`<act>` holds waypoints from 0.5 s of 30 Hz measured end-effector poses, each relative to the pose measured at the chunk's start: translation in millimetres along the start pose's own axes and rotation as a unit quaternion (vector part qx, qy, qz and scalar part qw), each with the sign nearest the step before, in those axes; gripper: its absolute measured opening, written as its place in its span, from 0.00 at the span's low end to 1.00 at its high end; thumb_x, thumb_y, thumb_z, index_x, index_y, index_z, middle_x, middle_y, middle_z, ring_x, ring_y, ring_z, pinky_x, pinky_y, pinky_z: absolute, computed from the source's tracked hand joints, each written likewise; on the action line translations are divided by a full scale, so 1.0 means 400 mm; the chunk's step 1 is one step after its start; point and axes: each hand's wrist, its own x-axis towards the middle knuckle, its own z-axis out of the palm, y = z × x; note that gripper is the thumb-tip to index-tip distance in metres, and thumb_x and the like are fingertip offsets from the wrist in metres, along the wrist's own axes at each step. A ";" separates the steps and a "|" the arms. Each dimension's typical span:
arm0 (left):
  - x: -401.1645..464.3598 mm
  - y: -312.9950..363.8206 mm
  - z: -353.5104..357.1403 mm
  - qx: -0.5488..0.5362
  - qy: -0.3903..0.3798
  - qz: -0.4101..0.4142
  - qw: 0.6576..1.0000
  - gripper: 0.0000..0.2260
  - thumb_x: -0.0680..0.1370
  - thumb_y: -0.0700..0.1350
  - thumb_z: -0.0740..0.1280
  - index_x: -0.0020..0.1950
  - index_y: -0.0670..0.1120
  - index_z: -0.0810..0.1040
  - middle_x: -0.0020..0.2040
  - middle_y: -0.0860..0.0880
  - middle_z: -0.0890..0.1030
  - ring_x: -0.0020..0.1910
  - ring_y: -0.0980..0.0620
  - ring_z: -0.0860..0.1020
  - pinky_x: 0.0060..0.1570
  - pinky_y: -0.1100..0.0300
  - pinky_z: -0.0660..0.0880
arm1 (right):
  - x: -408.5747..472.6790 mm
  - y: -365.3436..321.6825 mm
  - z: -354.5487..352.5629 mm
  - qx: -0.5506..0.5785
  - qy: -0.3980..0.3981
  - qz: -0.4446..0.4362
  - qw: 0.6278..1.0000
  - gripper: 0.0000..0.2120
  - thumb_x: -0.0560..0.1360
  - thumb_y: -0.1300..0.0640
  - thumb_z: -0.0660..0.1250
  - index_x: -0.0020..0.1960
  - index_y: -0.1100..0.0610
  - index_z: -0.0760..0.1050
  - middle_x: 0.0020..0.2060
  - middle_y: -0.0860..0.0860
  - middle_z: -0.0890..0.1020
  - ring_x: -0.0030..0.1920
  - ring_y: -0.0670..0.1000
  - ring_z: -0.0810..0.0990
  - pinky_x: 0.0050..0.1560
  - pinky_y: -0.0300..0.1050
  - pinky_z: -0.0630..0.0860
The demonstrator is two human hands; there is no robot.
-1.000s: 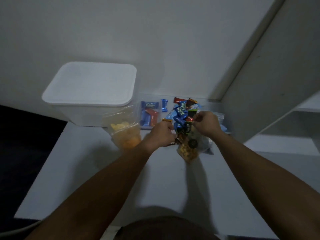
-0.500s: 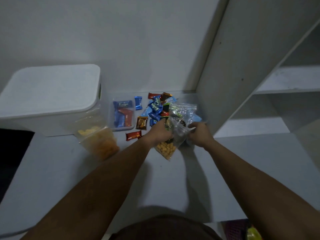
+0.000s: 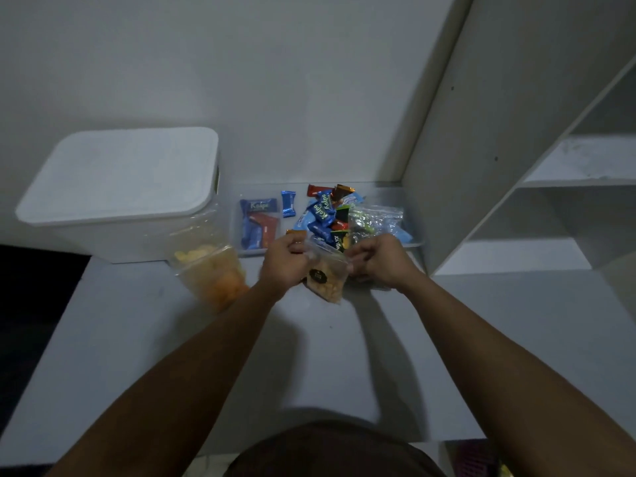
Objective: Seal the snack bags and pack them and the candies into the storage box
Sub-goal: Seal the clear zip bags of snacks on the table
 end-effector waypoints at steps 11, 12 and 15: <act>-0.045 -0.031 -0.120 -0.142 0.073 -0.027 0.987 0.11 0.77 0.27 0.60 0.57 0.31 0.75 0.43 0.43 0.80 0.40 0.51 0.80 0.39 0.64 0.80 | 0.028 -0.106 0.094 -0.009 0.007 -0.073 0.997 0.11 0.70 0.71 0.72 0.52 0.66 0.81 0.39 0.59 0.85 0.41 0.55 0.85 0.44 0.42 0.83; -0.049 -0.030 -0.131 -0.153 0.075 -0.020 0.985 0.11 0.77 0.27 0.59 0.57 0.29 0.75 0.43 0.42 0.80 0.39 0.52 0.80 0.39 0.64 0.80 | 0.029 -0.115 0.100 -0.015 0.010 -0.078 0.997 0.11 0.70 0.71 0.72 0.52 0.66 0.81 0.39 0.59 0.85 0.40 0.52 0.85 0.43 0.37 0.81; -0.055 -0.024 -0.155 -0.152 0.088 0.005 0.984 0.09 0.75 0.26 0.62 0.54 0.30 0.76 0.40 0.42 0.79 0.37 0.52 0.79 0.39 0.66 0.79 | 0.030 -0.144 0.117 -0.014 0.020 -0.088 0.996 0.10 0.70 0.71 0.72 0.51 0.65 0.81 0.39 0.57 0.85 0.37 0.44 0.83 0.37 0.28 0.77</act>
